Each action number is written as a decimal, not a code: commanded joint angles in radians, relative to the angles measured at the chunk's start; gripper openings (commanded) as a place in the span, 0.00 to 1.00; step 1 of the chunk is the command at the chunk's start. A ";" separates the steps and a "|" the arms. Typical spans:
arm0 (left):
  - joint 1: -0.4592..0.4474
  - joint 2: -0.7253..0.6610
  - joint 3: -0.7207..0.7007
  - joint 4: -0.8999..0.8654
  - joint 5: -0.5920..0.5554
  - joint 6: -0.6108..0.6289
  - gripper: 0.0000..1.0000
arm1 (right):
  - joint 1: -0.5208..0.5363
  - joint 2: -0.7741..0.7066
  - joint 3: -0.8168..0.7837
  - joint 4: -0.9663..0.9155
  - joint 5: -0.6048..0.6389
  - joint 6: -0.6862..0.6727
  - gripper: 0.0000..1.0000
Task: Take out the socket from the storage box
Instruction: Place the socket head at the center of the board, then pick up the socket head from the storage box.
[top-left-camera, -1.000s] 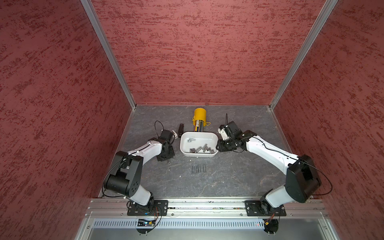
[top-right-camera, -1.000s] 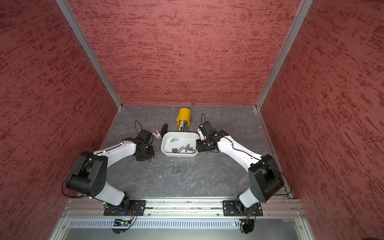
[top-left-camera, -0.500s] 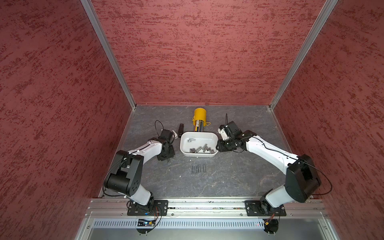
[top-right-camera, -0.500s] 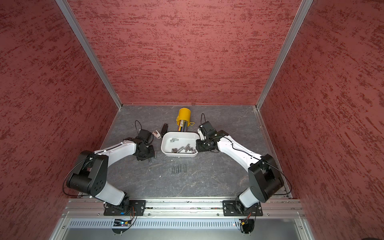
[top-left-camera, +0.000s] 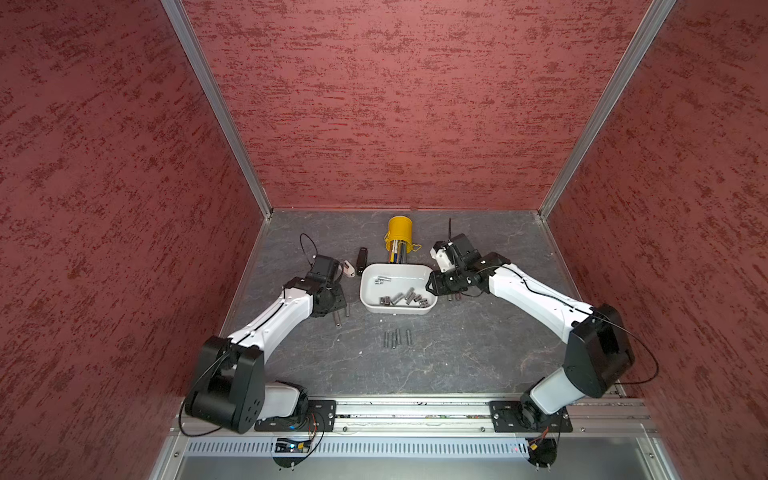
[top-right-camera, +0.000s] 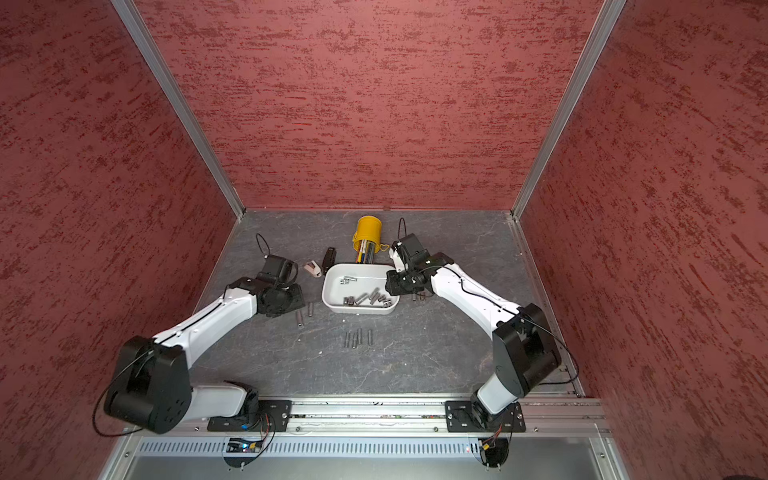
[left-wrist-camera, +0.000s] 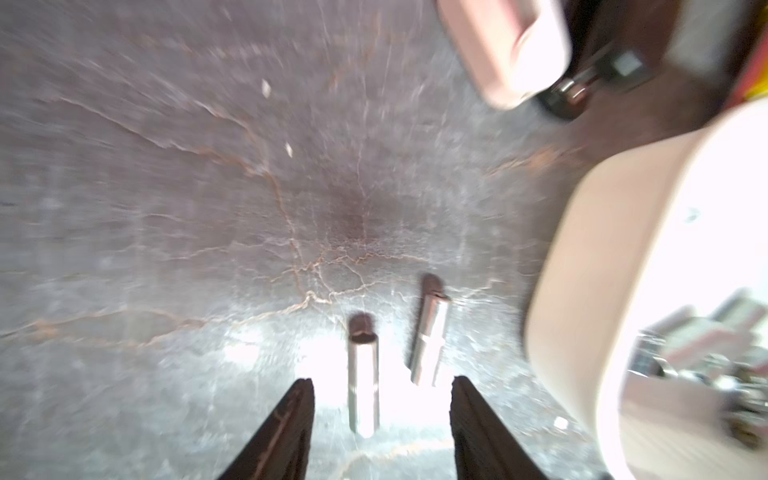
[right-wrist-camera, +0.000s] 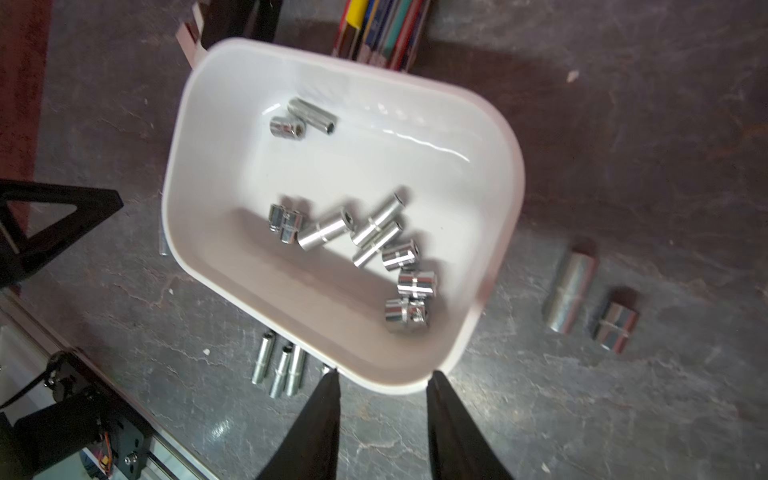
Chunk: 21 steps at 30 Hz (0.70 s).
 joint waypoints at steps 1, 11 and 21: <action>0.010 -0.092 0.042 -0.079 -0.007 0.023 0.57 | 0.049 0.077 0.108 0.001 -0.020 -0.061 0.38; 0.017 -0.268 0.075 -0.204 0.154 0.075 0.57 | 0.157 0.433 0.466 -0.005 0.013 -0.263 0.36; 0.010 -0.332 0.056 -0.195 0.177 0.084 0.57 | 0.171 0.688 0.724 -0.068 0.089 -0.377 0.35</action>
